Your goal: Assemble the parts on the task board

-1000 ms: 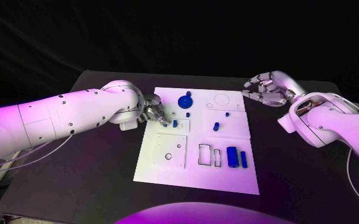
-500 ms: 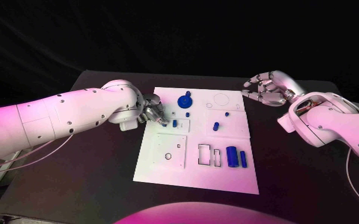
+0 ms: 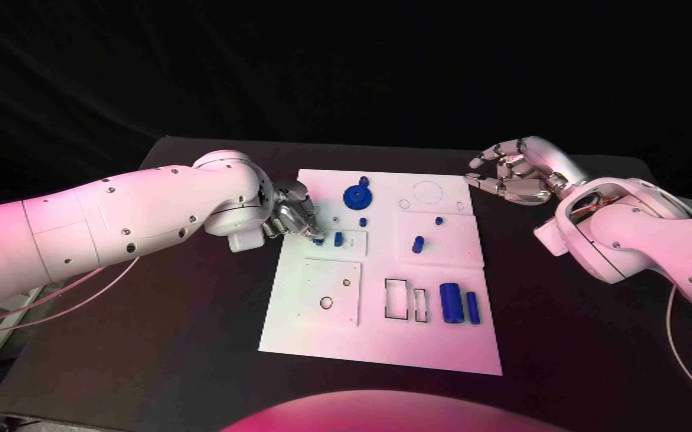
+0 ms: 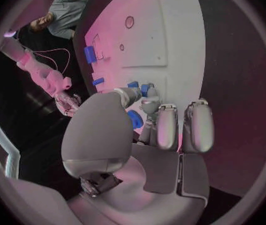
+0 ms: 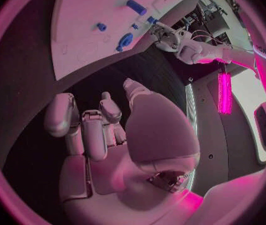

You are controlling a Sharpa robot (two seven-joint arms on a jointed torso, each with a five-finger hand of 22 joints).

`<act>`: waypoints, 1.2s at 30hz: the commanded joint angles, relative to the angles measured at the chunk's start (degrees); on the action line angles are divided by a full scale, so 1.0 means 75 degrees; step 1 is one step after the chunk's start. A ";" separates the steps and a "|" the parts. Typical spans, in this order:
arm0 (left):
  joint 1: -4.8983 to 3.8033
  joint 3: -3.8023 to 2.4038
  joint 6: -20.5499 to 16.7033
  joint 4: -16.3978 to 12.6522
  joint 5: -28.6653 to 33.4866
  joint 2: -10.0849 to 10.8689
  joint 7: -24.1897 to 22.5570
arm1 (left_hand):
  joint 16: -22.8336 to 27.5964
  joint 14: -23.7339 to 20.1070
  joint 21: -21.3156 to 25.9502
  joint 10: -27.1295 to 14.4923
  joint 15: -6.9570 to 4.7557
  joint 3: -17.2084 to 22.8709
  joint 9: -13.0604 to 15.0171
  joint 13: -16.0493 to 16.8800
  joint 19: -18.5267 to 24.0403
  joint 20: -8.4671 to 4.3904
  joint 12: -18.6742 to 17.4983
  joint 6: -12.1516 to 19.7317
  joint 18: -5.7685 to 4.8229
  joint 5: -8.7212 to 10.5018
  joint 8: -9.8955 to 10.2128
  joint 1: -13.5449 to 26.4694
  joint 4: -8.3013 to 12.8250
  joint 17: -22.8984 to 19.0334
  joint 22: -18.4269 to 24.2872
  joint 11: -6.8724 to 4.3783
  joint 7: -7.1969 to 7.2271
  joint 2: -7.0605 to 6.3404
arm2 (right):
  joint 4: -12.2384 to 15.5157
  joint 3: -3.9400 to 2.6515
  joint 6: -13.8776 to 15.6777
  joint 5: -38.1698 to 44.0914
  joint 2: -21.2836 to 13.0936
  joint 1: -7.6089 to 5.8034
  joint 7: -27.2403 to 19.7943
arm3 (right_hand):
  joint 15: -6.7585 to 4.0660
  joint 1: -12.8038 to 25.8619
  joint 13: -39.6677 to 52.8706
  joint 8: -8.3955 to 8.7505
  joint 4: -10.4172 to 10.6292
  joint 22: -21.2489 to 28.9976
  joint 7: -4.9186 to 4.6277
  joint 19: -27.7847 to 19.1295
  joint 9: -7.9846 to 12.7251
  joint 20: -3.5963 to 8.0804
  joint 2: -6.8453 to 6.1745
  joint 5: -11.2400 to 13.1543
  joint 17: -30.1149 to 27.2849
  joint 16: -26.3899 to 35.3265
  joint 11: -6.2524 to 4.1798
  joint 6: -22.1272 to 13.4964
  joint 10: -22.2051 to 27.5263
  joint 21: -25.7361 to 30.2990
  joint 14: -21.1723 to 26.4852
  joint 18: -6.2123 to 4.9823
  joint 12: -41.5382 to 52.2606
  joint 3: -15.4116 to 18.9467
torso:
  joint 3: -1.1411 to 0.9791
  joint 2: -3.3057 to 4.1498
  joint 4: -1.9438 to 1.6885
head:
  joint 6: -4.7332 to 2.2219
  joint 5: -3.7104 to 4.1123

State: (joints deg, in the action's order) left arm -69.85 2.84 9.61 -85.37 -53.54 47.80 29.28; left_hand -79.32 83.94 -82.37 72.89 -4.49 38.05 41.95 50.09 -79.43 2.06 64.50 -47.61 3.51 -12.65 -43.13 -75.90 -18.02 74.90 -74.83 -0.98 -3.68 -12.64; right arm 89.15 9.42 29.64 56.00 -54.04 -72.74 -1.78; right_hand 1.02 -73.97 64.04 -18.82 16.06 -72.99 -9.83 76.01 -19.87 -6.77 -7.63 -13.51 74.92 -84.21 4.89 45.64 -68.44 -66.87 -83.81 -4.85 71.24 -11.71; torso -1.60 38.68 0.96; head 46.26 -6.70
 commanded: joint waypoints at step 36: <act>-0.0834 0.0186 0.3653 0.2033 0.0504 -0.1402 0.0120 | 0.0024 0.0325 0.0091 -0.0118 0.0064 0.1280 0.0090 -0.0285 0.0120 0.0035 -0.0262 0.0044 0.0037 0.0098 -0.0031 0.0005 0.1275 0.0290 0.0078 0.0048 -0.0024 0.0026 | -0.0018 -0.0002 0.0014 0.0050 0.0074 0.0007 -0.0101 | -0.0052 -0.0034 0.0000 -0.0043 0.0026 0.0011 0.0009 -0.0036 -0.0008 0.0013 0.0031 -0.0048 0.0123 0.0026 0.0010 -0.0039 0.0032 0.0048 -0.0381 -0.0113 -0.0012 0.0002 | 0.0003 0.0006 -0.0007 | 0.0035 -0.0059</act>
State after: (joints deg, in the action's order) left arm -76.01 4.22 33.41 -70.27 -49.06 37.52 30.05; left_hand -79.31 83.94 -81.88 72.50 -4.49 38.20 41.97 48.03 -78.81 2.26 62.83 -47.63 3.51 -12.27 -43.39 -75.85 -18.16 74.90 -74.17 -0.60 -3.69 -12.67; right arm 88.95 9.42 29.70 56.02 -53.55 -72.73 -1.93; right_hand 1.02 -73.97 64.03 -18.83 16.06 -72.99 -9.83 76.01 -19.85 -6.77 -7.63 -13.51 74.91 -84.21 4.89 45.64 -68.44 -66.87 -83.81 -4.85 71.24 -11.71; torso -1.59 38.73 0.93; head 46.46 -7.12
